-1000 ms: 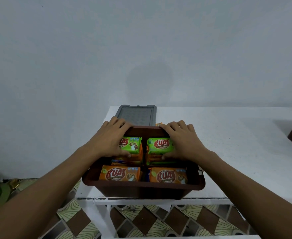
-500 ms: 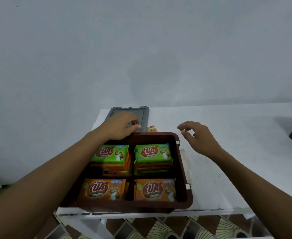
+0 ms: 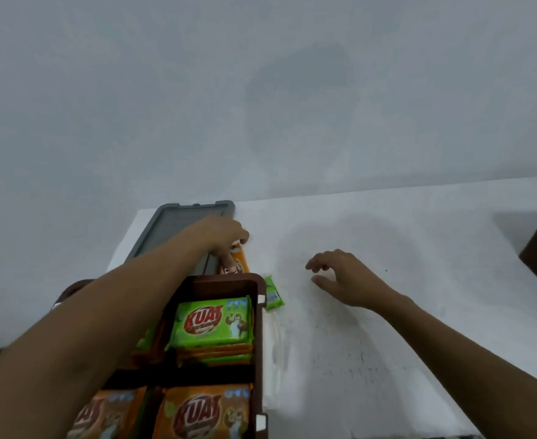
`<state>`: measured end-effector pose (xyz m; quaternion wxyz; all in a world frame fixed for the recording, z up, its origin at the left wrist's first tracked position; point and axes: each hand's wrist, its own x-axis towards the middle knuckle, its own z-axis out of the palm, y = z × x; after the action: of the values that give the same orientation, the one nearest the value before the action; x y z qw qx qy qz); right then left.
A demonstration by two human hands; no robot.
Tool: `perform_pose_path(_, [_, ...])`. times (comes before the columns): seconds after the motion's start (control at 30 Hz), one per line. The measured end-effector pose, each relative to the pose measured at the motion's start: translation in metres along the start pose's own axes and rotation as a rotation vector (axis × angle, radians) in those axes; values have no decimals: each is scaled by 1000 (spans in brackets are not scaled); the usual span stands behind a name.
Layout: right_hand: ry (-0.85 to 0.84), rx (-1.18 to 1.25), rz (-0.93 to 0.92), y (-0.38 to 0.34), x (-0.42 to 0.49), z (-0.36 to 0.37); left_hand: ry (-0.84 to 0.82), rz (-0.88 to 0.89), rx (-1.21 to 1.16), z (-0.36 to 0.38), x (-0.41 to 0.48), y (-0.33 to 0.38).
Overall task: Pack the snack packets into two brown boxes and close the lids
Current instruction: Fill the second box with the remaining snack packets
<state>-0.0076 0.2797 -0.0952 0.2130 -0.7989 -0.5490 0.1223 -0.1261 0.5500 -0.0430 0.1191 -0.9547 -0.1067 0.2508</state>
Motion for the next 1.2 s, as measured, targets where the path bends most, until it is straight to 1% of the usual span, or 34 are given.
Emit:
perform_pose_path(0.13, [-85,5,-110,-3,13,6,32,-14,38,-1,15,0])
perform_pose_path(0.23, [-185,-53,-216,-19,27,19,122,-73,-39,3,25,11])
perform_pose_path(0.27, [-192,-77,-238,-25,32,24,144,-91,-77,5,28,14])
perform_pose_path(0.33, [-148,-96,-260,-32,37,33,138,-104,-149,5,31,16])
perform_pose_path(0.4, [-87,-89,-264,-33,39,37,106,-80,-210,6,31,13])
perform_pose_path(0.53, [-71,-136,-283,-11,31,22,66,15,-399,2,22,6])
perform_pose_path(0.6, [-55,-126,-241,13,22,6,25,49,-460,2,18,6])
perform_pose_path(0.63, [-41,-111,-196,27,18,-2,17,59,-455,3,17,6])
perform_pose_path(0.73, [25,-5,-8,59,14,-19,42,78,-367,6,19,8])
perform_pose_path(0.83, [91,147,124,66,15,-26,88,66,-367,9,25,10])
perform_pose_path(0.9, [95,154,182,66,16,-24,112,73,-430,11,26,10])
perform_pose_path(1.03, [102,68,221,71,20,-16,159,121,-465,9,26,12])
perform_pose_path(1.2, [26,35,195,55,30,-15,151,151,-490,5,26,16])
